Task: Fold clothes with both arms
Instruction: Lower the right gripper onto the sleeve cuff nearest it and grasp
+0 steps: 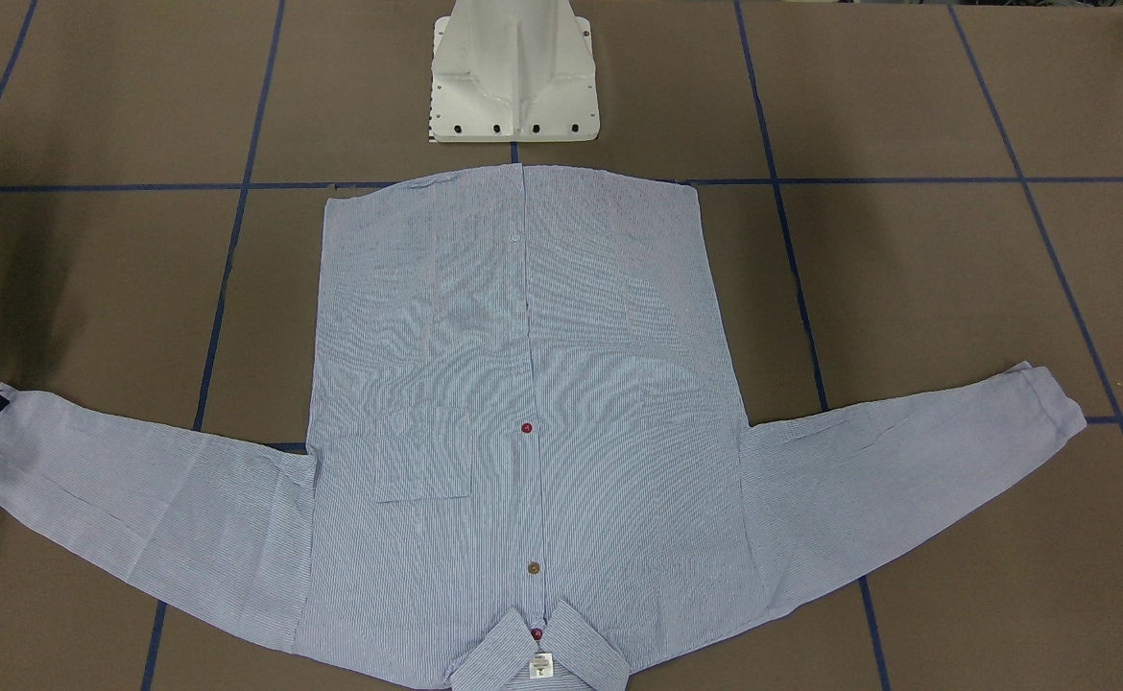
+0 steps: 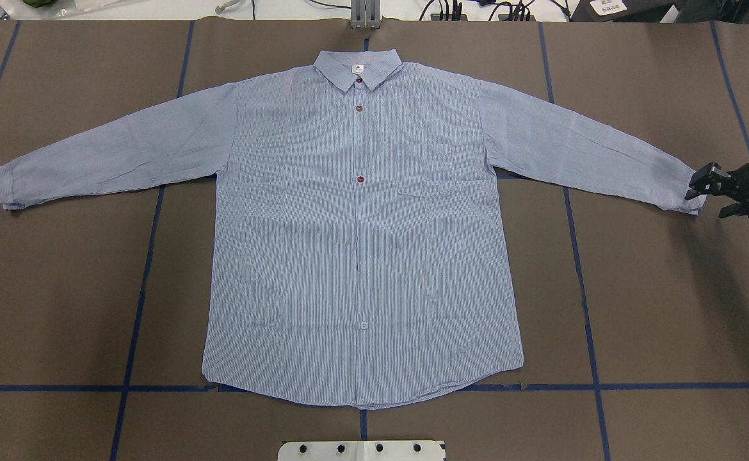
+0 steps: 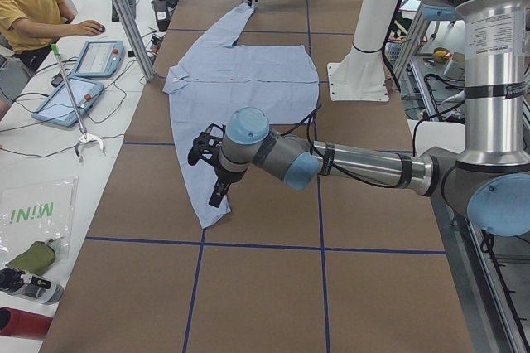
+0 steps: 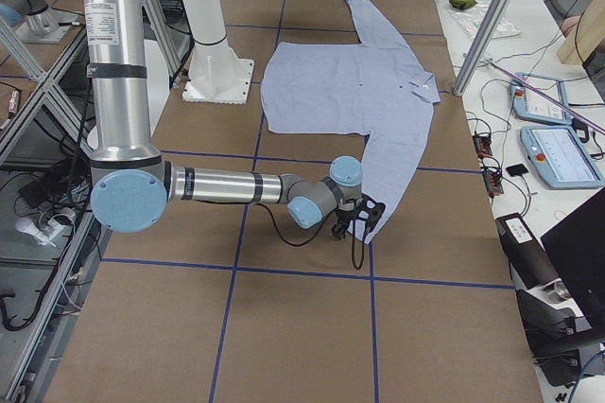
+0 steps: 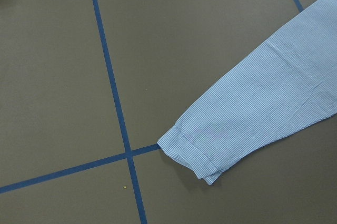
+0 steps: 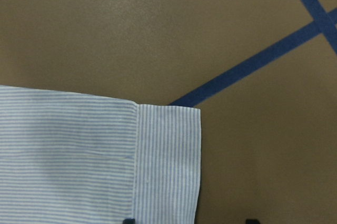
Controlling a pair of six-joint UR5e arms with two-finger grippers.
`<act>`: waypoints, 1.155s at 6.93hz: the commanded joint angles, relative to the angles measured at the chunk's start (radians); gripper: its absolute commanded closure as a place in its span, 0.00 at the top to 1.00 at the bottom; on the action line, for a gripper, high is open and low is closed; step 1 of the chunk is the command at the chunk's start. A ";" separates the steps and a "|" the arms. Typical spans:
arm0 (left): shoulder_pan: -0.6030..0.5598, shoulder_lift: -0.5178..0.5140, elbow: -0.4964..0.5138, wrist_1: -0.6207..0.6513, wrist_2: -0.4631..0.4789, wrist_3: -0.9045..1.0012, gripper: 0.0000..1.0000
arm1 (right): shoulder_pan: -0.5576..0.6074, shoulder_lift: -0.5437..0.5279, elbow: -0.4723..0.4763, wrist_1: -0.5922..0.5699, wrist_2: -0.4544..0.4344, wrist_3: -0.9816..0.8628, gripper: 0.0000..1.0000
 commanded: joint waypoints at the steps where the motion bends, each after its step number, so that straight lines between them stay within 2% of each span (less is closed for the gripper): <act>1: 0.000 0.000 -0.002 0.002 -0.001 0.000 1.00 | -0.003 0.002 -0.002 0.000 0.006 0.009 0.00; 4: 0.001 0.000 -0.003 0.002 0.001 0.000 1.00 | -0.003 0.016 0.018 -0.004 0.014 0.015 0.00; 5: 0.001 0.000 -0.005 0.002 0.002 0.000 1.00 | 0.001 0.016 0.030 -0.010 0.044 0.015 0.00; 6: 0.000 0.000 -0.006 0.002 0.001 0.000 1.00 | 0.045 0.017 0.062 -0.012 0.113 0.015 0.00; 7: 0.001 0.000 -0.009 0.002 0.001 0.000 1.00 | 0.063 0.034 0.131 -0.015 0.136 0.023 0.00; 8: 0.000 0.000 -0.009 0.002 0.001 0.000 1.00 | 0.062 0.101 0.150 -0.035 0.135 0.058 0.00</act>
